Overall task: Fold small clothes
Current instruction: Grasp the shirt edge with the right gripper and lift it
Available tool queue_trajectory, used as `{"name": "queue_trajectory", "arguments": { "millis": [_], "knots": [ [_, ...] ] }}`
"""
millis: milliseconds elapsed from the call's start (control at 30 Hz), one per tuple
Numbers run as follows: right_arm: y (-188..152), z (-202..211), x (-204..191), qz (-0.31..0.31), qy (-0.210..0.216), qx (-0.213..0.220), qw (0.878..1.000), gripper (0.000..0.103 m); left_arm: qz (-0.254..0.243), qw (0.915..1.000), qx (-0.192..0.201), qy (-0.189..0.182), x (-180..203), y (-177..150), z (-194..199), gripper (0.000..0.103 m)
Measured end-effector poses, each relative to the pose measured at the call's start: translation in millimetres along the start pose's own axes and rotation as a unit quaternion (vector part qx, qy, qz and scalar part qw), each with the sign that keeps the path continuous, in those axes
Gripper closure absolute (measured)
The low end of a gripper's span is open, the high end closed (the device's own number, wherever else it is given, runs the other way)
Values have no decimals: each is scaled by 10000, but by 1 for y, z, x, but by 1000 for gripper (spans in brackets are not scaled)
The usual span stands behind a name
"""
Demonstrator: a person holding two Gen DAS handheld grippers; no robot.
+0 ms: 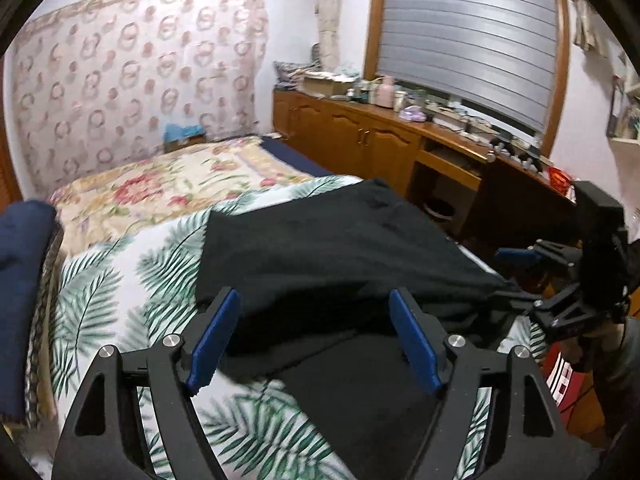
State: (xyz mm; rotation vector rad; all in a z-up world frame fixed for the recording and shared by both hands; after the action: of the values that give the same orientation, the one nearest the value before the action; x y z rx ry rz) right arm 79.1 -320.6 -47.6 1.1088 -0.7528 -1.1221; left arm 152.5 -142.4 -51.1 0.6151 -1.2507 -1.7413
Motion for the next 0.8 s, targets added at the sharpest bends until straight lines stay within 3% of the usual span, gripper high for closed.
{"name": "queue_trajectory", "arguments": {
  "millis": [200, 300, 333, 367, 633, 700, 800],
  "knots": [
    [4, -12, -19, 133, 267, -3, 9996, 19, 142, 9993, -83, 323, -21, -17, 7, 25],
    [5, -20, -26, 183, 440, -61, 9988, 32, 225, 9988, -104, 426, -29, -23, 10, 25],
    [4, -23, -27, 172, 497, -85, 9986, 45, 249, 9986, -111, 454, -31, -25, 11, 25],
    [4, -26, -28, 140, 552, -125, 9983, 52, 266, 9984, -120, 481, -33, -27, 12, 25],
    [-1, -43, -29, 130, 663, -362, 9971, 61, 310, 9980, -127, 540, -38, -34, 14, 25],
    [-1, -45, -30, 143, 663, -414, 9968, 66, 310, 9980, -123, 538, -38, -34, 14, 25],
    [-2, -48, -30, 166, 681, -496, 9963, 81, 300, 9980, -126, 540, -37, -34, 14, 25]
  ]
}}
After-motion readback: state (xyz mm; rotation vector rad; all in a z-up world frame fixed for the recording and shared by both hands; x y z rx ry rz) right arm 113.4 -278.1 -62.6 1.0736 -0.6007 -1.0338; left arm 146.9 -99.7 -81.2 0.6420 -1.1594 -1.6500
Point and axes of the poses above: each gripper's, at about its wrist camera, not at the fingertips, and z roughly against the way its jaws point, x to its right, y to its top, the point moved 5 cm from there along -z, roughly the way its jaws point, and after that the axes turned 15 degrees about x, right-handed, at the moved point
